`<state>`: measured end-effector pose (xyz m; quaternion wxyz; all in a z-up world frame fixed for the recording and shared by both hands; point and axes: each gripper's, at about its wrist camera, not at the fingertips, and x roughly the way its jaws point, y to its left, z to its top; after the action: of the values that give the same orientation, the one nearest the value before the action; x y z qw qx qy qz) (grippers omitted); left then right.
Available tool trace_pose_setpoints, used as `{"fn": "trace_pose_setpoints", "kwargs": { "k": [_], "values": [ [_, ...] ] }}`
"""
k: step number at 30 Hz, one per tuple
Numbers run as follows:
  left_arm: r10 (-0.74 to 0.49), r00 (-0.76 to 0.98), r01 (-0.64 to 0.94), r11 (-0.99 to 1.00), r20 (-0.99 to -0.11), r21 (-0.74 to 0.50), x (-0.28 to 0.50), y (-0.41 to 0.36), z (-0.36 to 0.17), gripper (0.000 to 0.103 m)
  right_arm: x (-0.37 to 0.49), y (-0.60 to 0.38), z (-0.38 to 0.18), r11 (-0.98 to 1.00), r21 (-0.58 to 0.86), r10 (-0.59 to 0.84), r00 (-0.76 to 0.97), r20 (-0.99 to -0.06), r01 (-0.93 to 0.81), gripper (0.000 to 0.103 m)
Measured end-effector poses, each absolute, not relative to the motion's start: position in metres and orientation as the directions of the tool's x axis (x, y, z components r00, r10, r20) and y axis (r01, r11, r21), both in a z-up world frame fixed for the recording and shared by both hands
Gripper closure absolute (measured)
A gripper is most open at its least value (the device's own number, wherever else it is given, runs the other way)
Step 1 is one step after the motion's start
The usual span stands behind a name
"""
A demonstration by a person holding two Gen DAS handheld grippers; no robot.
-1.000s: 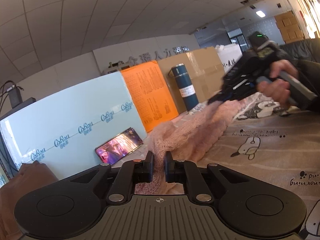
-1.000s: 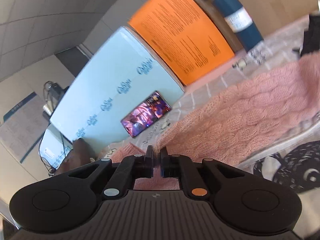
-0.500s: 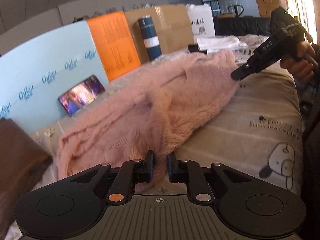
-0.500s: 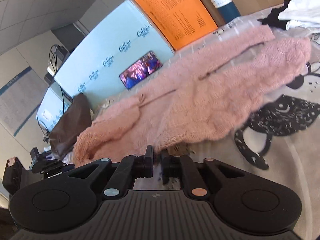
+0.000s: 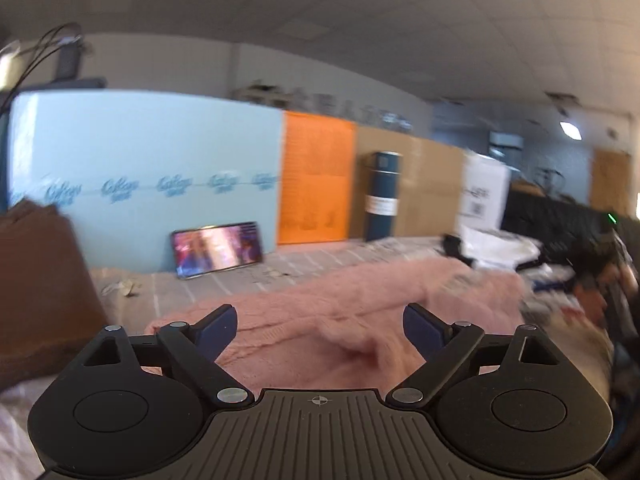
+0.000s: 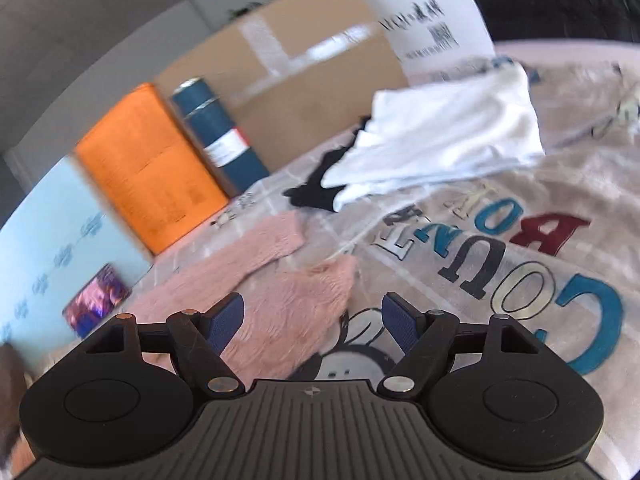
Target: Fold clothes
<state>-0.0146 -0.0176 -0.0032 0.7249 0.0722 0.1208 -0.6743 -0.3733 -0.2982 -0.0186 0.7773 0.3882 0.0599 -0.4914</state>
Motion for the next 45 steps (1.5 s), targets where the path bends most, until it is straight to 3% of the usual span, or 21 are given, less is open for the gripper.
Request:
{"fn": "trace_pose_setpoints", "kwargs": {
  "k": [3, 4, 5, 7, 11, 14, 19, 21, 23, 25, 26, 28, 32, 35, 39, 42, 45],
  "values": [
    [-0.958, 0.081, 0.989, 0.112, -0.273, -0.101, -0.014, -0.035, -0.006, 0.009, -0.365, -0.316, -0.026, 0.185, 0.552, -0.703, 0.501, -0.504, 0.813, 0.033],
    [-0.958, 0.088, 0.986, 0.123, -0.274, -0.115, -0.014, -0.041, -0.007, 0.009, -0.36, -0.32, -0.026, 0.185, 0.533, -0.701, 0.491, -0.517, 0.826, 0.041],
    [-0.957, 0.094, 0.983, 0.134, -0.275, -0.129, -0.013, -0.047, -0.008, 0.009, -0.354, -0.32, -0.027, 0.203, 0.51, -0.696, 0.49, -0.525, 0.836, 0.063],
    [-0.955, 0.107, 0.976, 0.155, -0.276, -0.156, -0.013, -0.059, -0.01, 0.009, -0.343, -0.318, -0.027, 0.254, 0.462, -0.682, 0.496, -0.537, 0.85, 0.091],
    [-0.95, 0.139, 0.957, 0.202, -0.281, -0.208, -0.008, -0.07, -0.013, 0.009, -0.337, -0.306, -0.019, 0.33, 0.397, -0.732, 0.498, -0.465, 0.856, 0.096],
    [-0.946, 0.149, 0.949, 0.218, -0.287, -0.228, -0.005, -0.068, -0.015, 0.009, -0.342, -0.299, -0.004, 0.343, 0.372, -0.788, 0.479, -0.386, 0.863, 0.096],
    [-0.944, 0.148, 0.95, 0.219, -0.295, -0.223, -0.006, -0.067, -0.017, 0.009, -0.342, -0.304, 0.0, 0.319, 0.291, -0.817, 0.417, -0.397, 0.902, 0.095],
    [-0.943, 0.152, 0.949, 0.223, -0.295, -0.223, -0.005, -0.067, -0.017, 0.009, -0.339, -0.31, -0.007, 0.276, 0.229, -0.822, 0.352, -0.448, 0.934, 0.088],
    [-0.943, 0.156, 0.948, 0.227, -0.295, -0.223, -0.005, -0.067, -0.017, 0.009, -0.336, -0.313, -0.013, 0.237, 0.151, -0.828, 0.281, -0.486, 0.96, 0.07],
    [-0.942, 0.16, 0.947, 0.231, -0.295, -0.224, -0.004, -0.066, -0.017, 0.009, -0.333, -0.315, -0.016, 0.22, 0.093, -0.83, 0.236, -0.505, 0.971, 0.062],
    [-0.941, 0.17, 0.944, 0.24, -0.292, -0.224, -0.003, -0.066, -0.016, 0.009, -0.331, -0.315, -0.016, 0.221, 0.066, -0.831, 0.224, -0.51, 0.973, 0.048],
    [-0.939, 0.193, 0.938, 0.261, -0.286, -0.226, -0.001, -0.064, -0.015, 0.009, -0.327, -0.316, -0.018, 0.224, 0.013, -0.832, 0.198, -0.518, 0.974, 0.036],
    [-0.916, 0.303, 0.906, 0.362, -0.263, -0.219, 0.009, -0.048, -0.005, 0.009, -0.324, -0.313, -0.011, 0.151, -0.05, -0.865, 0.108, -0.491, 0.987, 0.037],
    [-0.884, 0.382, 0.871, 0.441, -0.269, -0.214, 0.02, -0.033, -0.001, 0.005, -0.322, -0.295, 0.009, 0.177, 0.013, -0.9, 0.167, -0.402, 0.984, 0.035],
    [-0.849, 0.427, 0.857, 0.49, -0.312, -0.16, 0.024, -0.019, -0.004, 0.005, -0.289, -0.271, 0.036, 0.369, 0.077, -0.867, 0.373, -0.33, 0.926, 0.032],
    [-0.833, 0.443, 0.854, 0.504, -0.331, -0.126, 0.023, -0.009, -0.008, 0.005, -0.247, -0.269, 0.04, 0.612, 0.243, -0.641, 0.652, -0.405, 0.752, 0.032],
    [-0.836, 0.433, 0.859, 0.496, -0.336, -0.127, 0.022, -0.001, -0.012, 0.005, -0.186, -0.263, 0.037, 0.725, 0.416, -0.339, 0.81, -0.479, 0.549, 0.032]
  ]
}}
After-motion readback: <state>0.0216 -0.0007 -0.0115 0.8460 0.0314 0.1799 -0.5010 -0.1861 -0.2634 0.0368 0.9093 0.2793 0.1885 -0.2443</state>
